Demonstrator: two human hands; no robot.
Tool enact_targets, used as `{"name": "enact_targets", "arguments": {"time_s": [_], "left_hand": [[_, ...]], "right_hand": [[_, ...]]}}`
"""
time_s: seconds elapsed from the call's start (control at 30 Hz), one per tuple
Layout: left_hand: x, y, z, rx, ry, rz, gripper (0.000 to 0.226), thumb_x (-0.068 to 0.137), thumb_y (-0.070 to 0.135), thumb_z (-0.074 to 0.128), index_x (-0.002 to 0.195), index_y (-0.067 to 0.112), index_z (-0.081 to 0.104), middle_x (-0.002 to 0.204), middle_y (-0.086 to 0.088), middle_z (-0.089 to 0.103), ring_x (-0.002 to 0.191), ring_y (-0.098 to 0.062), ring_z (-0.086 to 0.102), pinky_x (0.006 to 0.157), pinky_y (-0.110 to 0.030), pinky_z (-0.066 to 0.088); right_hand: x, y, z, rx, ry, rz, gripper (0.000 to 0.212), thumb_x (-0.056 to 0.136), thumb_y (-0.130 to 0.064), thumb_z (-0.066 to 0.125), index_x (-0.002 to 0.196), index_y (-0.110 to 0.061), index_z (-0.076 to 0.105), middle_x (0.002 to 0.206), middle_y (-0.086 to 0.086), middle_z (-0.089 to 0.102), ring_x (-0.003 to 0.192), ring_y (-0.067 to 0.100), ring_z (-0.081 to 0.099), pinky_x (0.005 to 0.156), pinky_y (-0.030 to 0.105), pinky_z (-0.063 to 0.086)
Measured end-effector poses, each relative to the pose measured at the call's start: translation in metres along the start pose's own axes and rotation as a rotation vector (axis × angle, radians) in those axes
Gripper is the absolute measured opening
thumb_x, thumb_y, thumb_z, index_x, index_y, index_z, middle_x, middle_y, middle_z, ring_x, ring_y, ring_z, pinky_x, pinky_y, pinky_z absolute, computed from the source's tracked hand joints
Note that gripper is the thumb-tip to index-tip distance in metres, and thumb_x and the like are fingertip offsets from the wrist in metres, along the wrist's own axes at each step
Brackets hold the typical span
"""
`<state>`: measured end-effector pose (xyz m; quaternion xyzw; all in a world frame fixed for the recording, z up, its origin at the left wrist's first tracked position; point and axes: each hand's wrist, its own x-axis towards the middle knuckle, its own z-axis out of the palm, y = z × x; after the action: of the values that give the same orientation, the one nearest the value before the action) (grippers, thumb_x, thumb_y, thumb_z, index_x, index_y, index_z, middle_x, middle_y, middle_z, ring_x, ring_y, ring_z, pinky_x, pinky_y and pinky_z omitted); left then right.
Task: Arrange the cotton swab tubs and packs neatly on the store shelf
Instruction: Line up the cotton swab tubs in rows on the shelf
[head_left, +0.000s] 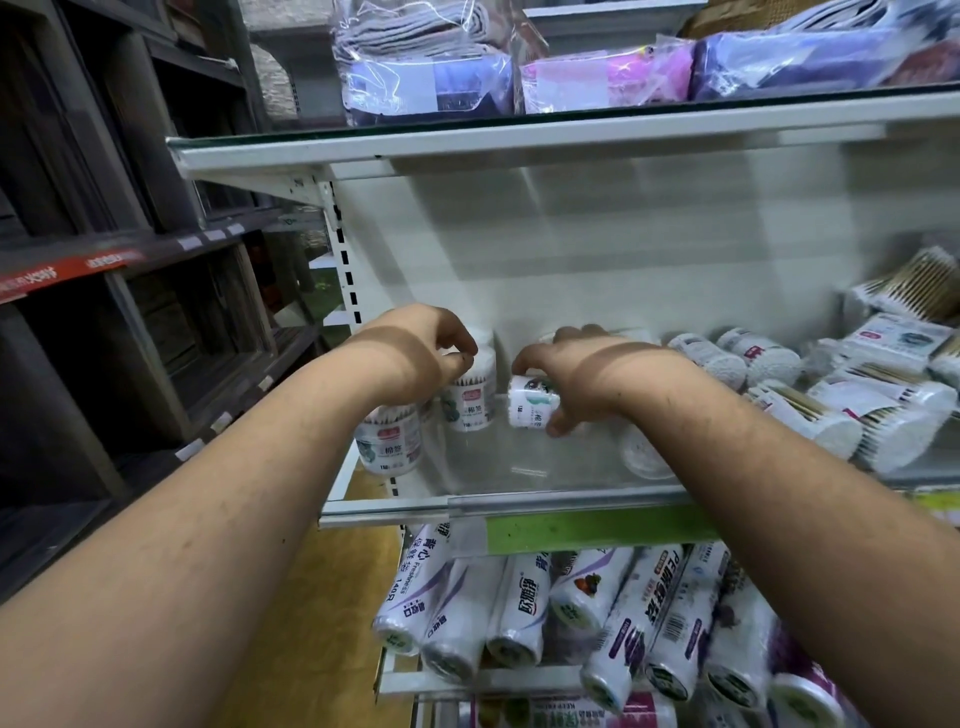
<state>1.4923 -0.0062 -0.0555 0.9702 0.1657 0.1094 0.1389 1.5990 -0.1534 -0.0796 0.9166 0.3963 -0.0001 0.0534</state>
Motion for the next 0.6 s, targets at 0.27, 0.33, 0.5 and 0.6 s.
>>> {"name": "enact_targets", "arguments": {"time_s": [0.27,0.33,0.5,0.6], "left_hand": [[-0.007,-0.010,-0.012,-0.001,-0.006,0.022,0.021,0.095,0.034,0.056,0.113,0.035,0.066,0.124,0.009,0.061,0.095,-0.013,0.053,0.077,-0.024,0.039],[-0.008,-0.016,-0.015,-0.009,-0.008,0.021,0.020,0.095,0.034,0.056,0.112,0.036,0.066,0.123,0.009,0.061,0.095,-0.013,0.053,0.078,-0.024,0.038],[-0.011,-0.031,-0.020,0.020,-0.003,-0.015,0.024,0.095,0.037,0.054,0.117,0.039,0.063,0.130,0.004,0.058,0.108,-0.020,0.057,0.082,-0.027,0.044],[-0.015,-0.041,-0.019,0.032,0.006,-0.039,0.027,0.098,0.032,0.049,0.123,0.038,0.059,0.137,0.000,0.051,0.110,-0.022,0.055,0.081,-0.027,0.042]], "right_hand": [[-0.016,-0.010,-0.019,0.074,-0.014,0.034,0.093,0.077,-0.030,0.080,0.147,-0.042,0.021,0.136,0.002,0.043,0.101,0.025,0.056,0.083,0.038,0.049],[-0.020,-0.020,-0.030,0.077,0.013,0.007,0.098,0.074,-0.031,0.083,0.149,-0.041,0.020,0.140,0.001,0.036,0.096,0.023,0.055,0.076,0.035,0.046],[-0.011,-0.053,-0.034,0.039,0.096,-0.150,0.100,0.070,-0.029,0.086,0.148,-0.040,0.024,0.145,-0.004,0.031,0.111,0.023,0.056,0.080,0.033,0.047],[-0.010,-0.058,-0.029,0.151,0.139,-0.180,0.100,0.072,-0.028,0.084,0.150,-0.039,0.022,0.152,-0.005,0.029,0.124,0.020,0.050,0.092,0.033,0.046]]}}
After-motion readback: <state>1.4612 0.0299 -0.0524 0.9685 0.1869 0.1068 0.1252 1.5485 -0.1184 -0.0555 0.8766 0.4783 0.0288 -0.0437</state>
